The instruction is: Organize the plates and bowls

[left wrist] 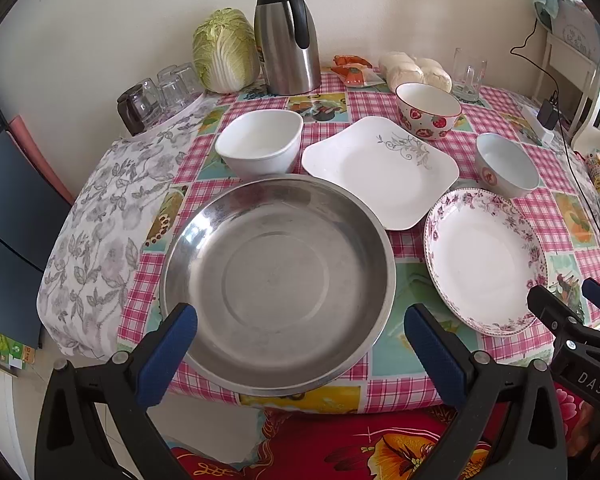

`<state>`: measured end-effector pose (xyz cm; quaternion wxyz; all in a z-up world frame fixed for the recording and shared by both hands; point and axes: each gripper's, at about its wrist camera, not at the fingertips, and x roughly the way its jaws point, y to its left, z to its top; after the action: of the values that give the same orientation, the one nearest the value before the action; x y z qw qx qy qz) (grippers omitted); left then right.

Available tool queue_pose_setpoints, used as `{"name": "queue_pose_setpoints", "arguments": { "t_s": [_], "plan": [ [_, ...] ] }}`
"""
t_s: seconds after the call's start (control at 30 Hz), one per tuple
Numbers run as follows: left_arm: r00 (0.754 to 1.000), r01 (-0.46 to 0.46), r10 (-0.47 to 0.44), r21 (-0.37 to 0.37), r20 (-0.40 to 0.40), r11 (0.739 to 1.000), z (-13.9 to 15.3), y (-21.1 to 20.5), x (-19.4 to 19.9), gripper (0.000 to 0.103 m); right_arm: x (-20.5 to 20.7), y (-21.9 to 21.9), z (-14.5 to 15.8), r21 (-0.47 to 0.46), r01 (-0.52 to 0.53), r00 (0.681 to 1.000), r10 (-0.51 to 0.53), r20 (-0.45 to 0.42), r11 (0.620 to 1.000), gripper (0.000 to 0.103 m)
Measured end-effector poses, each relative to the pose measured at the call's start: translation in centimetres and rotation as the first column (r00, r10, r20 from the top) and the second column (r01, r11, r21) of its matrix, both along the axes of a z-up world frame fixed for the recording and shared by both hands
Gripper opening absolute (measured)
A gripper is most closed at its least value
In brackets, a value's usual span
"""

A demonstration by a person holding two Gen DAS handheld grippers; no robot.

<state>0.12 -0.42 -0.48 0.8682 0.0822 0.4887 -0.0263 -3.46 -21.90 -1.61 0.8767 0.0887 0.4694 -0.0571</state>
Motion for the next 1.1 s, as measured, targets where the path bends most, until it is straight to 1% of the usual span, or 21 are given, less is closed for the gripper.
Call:
{"name": "queue_pose_setpoints", "arguments": {
  "t_s": [1.1],
  "plan": [
    [0.999,-0.024,0.025,0.022,-0.037,0.999,-0.58,0.18,0.48,0.103,0.18,0.14,0.13,-0.001,0.001,1.0,-0.001,-0.002,1.0,0.103]
  ]
}}
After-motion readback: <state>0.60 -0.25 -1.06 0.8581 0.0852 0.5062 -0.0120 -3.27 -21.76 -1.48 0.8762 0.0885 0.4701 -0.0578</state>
